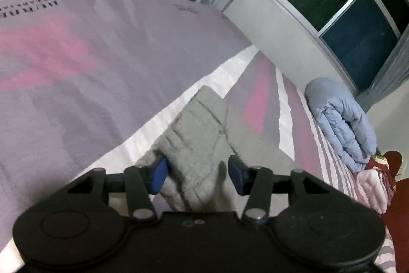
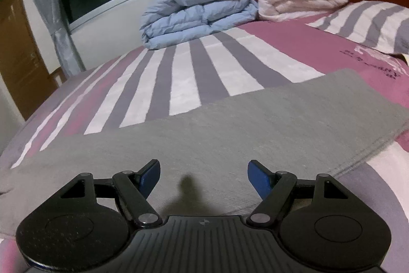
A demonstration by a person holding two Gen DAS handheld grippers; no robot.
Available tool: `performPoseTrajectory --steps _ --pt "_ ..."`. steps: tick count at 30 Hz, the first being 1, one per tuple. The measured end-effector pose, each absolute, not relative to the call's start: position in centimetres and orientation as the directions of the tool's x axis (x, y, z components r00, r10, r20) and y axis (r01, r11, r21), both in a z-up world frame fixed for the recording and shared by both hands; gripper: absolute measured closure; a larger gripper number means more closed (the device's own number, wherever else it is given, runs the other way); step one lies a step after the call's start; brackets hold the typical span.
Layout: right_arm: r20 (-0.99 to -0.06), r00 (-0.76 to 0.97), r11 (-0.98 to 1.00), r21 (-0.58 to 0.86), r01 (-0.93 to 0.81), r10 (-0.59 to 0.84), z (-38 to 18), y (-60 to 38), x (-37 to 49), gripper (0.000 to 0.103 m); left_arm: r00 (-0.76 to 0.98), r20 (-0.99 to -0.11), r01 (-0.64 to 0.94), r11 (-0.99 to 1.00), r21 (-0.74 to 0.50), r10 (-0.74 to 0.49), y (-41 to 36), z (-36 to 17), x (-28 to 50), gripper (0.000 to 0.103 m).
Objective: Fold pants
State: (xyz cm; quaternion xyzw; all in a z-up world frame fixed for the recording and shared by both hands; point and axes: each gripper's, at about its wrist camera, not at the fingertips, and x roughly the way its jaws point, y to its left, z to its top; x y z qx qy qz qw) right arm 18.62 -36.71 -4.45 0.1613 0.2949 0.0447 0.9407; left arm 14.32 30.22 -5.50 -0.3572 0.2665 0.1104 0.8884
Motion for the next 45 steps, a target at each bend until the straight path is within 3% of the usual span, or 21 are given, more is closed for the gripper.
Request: performPoseTrajectory --steps 1,5,7,9,10,15,16,18,20,23,28,38,41,45 --pt "-0.541 0.822 0.941 0.339 0.019 0.179 -4.5 -37.0 18.5 0.028 0.833 -0.553 -0.389 0.725 -0.568 0.013 30.4 -5.3 14.4 0.078" --pt "-0.545 0.820 0.934 0.356 0.041 0.172 -4.7 -37.7 18.1 0.028 0.855 -0.518 -0.364 0.745 -0.559 0.029 31.0 -4.2 14.2 0.095" --pt "-0.543 0.823 0.929 0.366 0.050 0.169 -4.6 -38.2 17.8 0.028 0.867 -0.495 -0.353 0.771 -0.530 0.056 31.0 -3.5 13.8 0.096" --pt "-0.538 0.826 0.921 0.384 0.064 0.167 -4.6 -38.8 17.5 0.028 0.798 -0.599 -0.402 0.802 -0.442 0.070 30.6 -5.0 15.1 0.095" --pt "-0.537 0.827 0.915 0.397 0.075 0.165 -4.7 -39.3 17.4 0.028 0.792 -0.607 -0.399 0.810 -0.430 0.068 30.5 -5.6 15.3 0.094" --pt "-0.503 0.854 0.873 0.466 0.141 0.131 -4.0 -42.8 15.9 0.028 0.807 -0.581 -0.407 0.815 -0.414 0.107 29.9 -3.8 14.0 0.080" --pt "-0.495 0.861 0.867 0.474 0.153 0.119 -3.8 -43.6 15.5 0.028 0.806 -0.574 -0.419 0.823 -0.383 0.143 29.5 -3.2 13.6 0.070" --pt "-0.478 0.873 0.846 0.501 0.180 0.097 -3.6 -45.7 14.5 0.028 0.813 -0.542 -0.437 0.839 -0.324 0.214 28.1 -1.9 12.8 0.020" --pt "-0.464 0.881 0.809 0.551 0.202 0.097 -3.7 -47.8 13.6 0.028 0.840 -0.485 -0.423 0.853 -0.306 0.242 26.2 -0.8 12.1 0.009" --pt "-0.418 0.903 0.704 0.670 0.237 0.094 -4.7 -51.9 12.2 0.028 0.849 -0.481 -0.384 0.880 -0.279 0.218 23.0 0.1 13.0 0.008" --pt "-0.439 0.894 0.500 0.797 0.339 0.094 -6.9 -58.1 12.3 0.028 0.840 -0.510 -0.321 0.927 -0.195 0.184 17.5 -1.0 14.9 0.007" --pt "-0.437 0.886 0.463 0.825 0.324 0.158 -8.1 -61.3 14.9 0.029 0.793 -0.553 -0.377 0.918 -0.120 0.254 15.1 -5.1 15.8 0.006" --pt "-0.436 0.884 0.461 0.828 0.320 0.170 -8.9 -61.3 15.6 0.055 0.783 -0.564 -0.380 0.920 -0.097 0.264 14.7 -5.3 16.0 0.006" --pt "-0.403 0.898 0.400 0.862 0.310 0.174 -10.4 -61.7 15.0 0.067 0.769 -0.574 -0.380 0.923 -0.059 0.279 14.3 -5.5 16.4 0.006"
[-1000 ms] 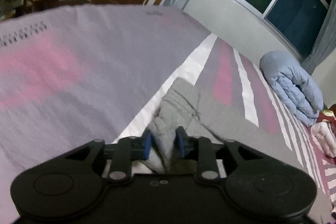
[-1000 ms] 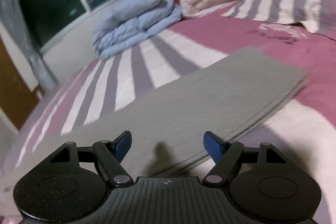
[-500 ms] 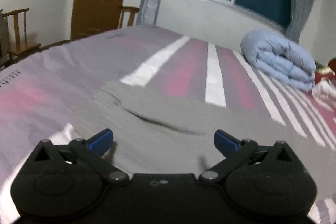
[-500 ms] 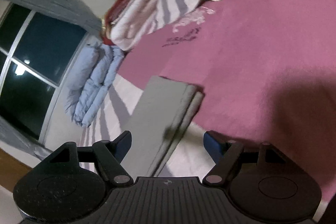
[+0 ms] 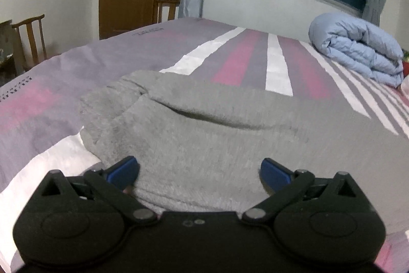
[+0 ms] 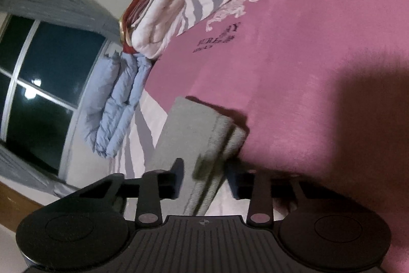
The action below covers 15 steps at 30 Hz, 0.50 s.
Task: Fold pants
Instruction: 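Pinch the folded edge of the grey sweatpants with the right gripper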
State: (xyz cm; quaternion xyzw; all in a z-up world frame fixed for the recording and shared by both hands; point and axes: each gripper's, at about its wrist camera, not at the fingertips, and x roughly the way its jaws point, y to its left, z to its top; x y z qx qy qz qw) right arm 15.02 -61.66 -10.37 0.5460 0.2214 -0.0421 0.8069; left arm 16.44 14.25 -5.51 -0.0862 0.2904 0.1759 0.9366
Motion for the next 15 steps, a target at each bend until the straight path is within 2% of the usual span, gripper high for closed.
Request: performPoseTrajectory --steps 8,15 --pt "-0.378 0.903 0.348 0.890 0.294 0.205 -11.0 -62.4 15.2 0.067 0.758 -0.582 -0.378 0.925 -0.022 0.296 13.9 -6.0 16.6 0.006" --pt "-0.389 0.901 0.415 0.864 0.285 0.193 -10.6 -60.9 14.0 0.067 0.761 -0.579 -0.376 0.926 -0.026 0.293 14.0 -6.0 16.5 0.006"
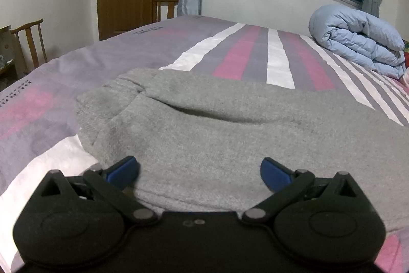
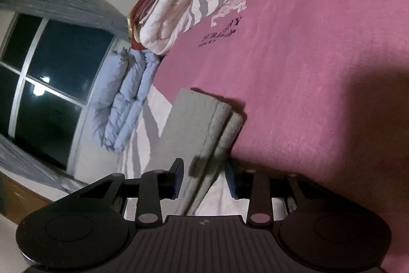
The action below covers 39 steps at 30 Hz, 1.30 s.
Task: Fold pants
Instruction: 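Pinch the folded edge of the grey sweatpants with the right gripper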
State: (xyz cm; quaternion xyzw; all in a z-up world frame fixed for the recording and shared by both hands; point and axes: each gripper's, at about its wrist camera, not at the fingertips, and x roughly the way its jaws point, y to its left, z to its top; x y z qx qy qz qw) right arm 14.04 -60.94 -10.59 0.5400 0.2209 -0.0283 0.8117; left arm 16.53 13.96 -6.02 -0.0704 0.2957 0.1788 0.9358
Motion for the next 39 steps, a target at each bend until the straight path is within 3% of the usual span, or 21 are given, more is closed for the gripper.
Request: performPoseTrajectory --steps 5,8,12,20,25,32,39 --pt "-0.396 0.901 0.402 0.865 0.302 0.177 -11.0 -61.5 16.9 0.067 0.759 -0.583 -0.375 0.927 -0.027 0.290 14.0 -6.0 16.6 0.006" --pt "-0.434 0.889 0.431 0.837 0.338 0.146 -11.1 -61.5 18.2 0.080 0.758 -0.584 -0.377 0.926 -0.030 0.290 14.1 -6.0 16.5 0.006" --pt "-0.425 0.890 0.427 0.845 0.322 0.168 -11.4 -61.8 17.9 0.083 0.760 -0.584 -0.373 0.927 -0.031 0.286 14.1 -6.0 16.5 0.006" --pt "-0.417 0.884 0.427 0.853 0.300 0.211 -11.2 -62.0 17.8 0.080 0.764 -0.582 -0.367 0.930 -0.035 0.279 14.3 -6.2 16.2 0.006" --pt "-0.482 0.847 0.565 0.773 0.289 0.225 -9.9 -60.8 18.8 0.080 0.764 -0.582 -0.366 0.930 -0.035 0.279 14.3 -6.2 16.2 0.006" --pt "-0.502 0.842 0.608 0.736 0.297 0.197 -8.6 -59.6 19.4 0.087 0.768 -0.579 -0.364 0.931 -0.040 0.275 14.4 -6.2 16.1 0.006" --pt "-0.493 0.855 0.639 0.712 0.292 0.160 -5.3 -57.8 19.8 0.087 0.810 -0.494 -0.432 0.892 -0.135 0.318 16.5 -4.7 13.7 0.006"
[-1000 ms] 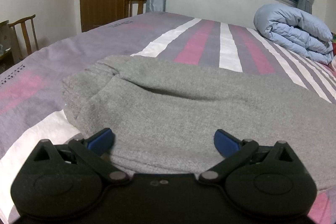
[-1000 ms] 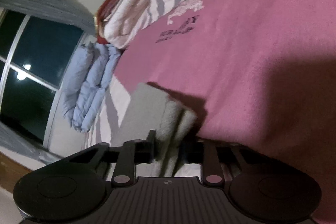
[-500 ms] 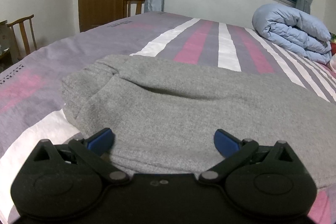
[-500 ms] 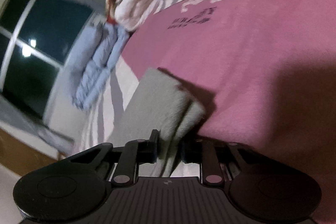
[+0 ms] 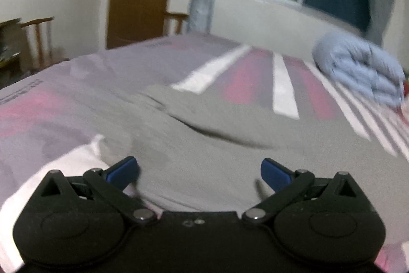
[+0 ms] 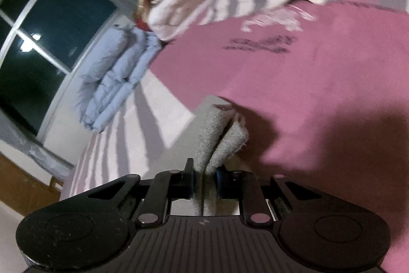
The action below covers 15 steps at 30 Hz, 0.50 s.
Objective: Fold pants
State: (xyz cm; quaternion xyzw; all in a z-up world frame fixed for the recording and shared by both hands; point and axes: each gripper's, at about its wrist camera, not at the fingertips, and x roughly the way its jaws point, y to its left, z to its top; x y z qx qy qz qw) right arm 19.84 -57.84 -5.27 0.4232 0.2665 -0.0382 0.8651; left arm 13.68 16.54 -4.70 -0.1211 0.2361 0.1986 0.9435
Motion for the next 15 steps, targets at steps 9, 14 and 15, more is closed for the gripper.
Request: performPoseTrajectory --steps 9,14,15 --pt "-0.414 0.886 0.680 0.713 0.172 0.210 -0.1 -51.1 22.1 0.087 0.752 -0.531 -0.605 0.728 -0.322 0.390 22.6 -5.3 10.4 0.006" --pt "-0.350 0.876 0.684 0.728 0.032 0.332 2.2 -43.4 24.2 0.087 0.747 -0.542 -0.613 0.713 -0.340 0.384 24.1 -5.6 9.5 0.006" --pt "-0.339 0.865 0.686 0.727 -0.008 0.370 2.6 -41.1 24.6 0.087 0.747 -0.542 -0.615 0.709 -0.343 0.386 24.3 -5.6 9.4 0.006"
